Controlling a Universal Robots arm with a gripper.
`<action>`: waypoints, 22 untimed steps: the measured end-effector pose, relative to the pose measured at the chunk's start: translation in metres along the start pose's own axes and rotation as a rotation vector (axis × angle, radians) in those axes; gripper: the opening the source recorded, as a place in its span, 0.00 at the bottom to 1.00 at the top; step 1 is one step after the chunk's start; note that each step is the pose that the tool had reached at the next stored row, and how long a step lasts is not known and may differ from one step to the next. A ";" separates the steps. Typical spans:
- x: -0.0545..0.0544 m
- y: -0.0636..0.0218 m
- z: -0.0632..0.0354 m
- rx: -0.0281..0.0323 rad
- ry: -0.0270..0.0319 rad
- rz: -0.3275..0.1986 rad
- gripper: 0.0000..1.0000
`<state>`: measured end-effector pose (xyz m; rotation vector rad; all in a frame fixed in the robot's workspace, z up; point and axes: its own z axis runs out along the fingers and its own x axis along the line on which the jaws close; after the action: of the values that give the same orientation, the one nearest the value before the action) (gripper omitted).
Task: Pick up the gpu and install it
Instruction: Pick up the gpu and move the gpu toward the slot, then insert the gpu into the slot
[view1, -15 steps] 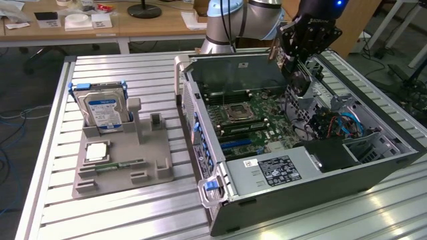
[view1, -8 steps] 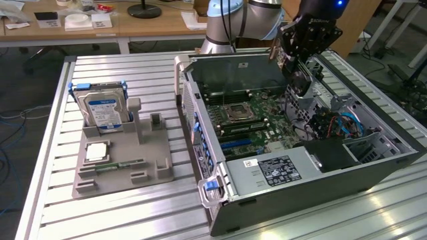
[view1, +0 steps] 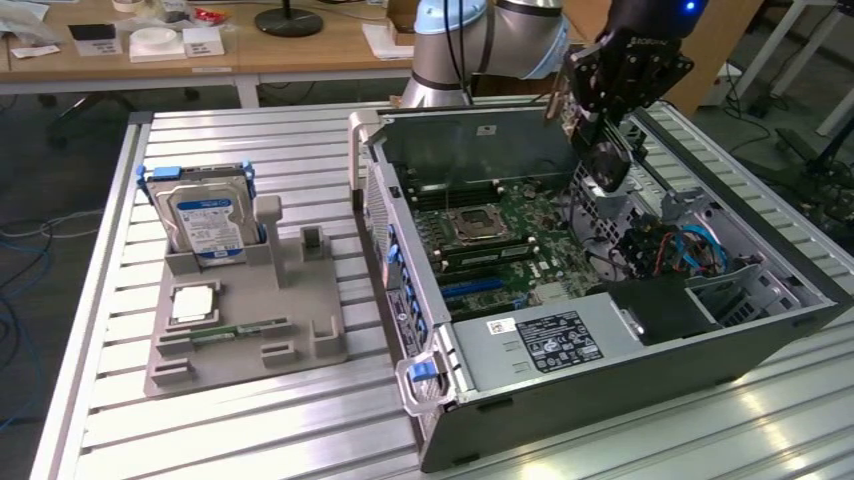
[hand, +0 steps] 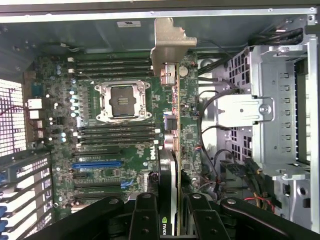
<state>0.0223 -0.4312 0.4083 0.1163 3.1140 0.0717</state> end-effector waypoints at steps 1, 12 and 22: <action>-0.002 0.0002 0.0001 -0.0001 0.0000 0.000 0.27; -0.026 0.0019 0.0008 0.0000 0.0000 0.000 0.27; -0.026 0.0019 0.0008 0.0000 0.0000 0.000 0.27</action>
<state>0.0487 -0.4312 0.4082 0.1164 3.1140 0.0716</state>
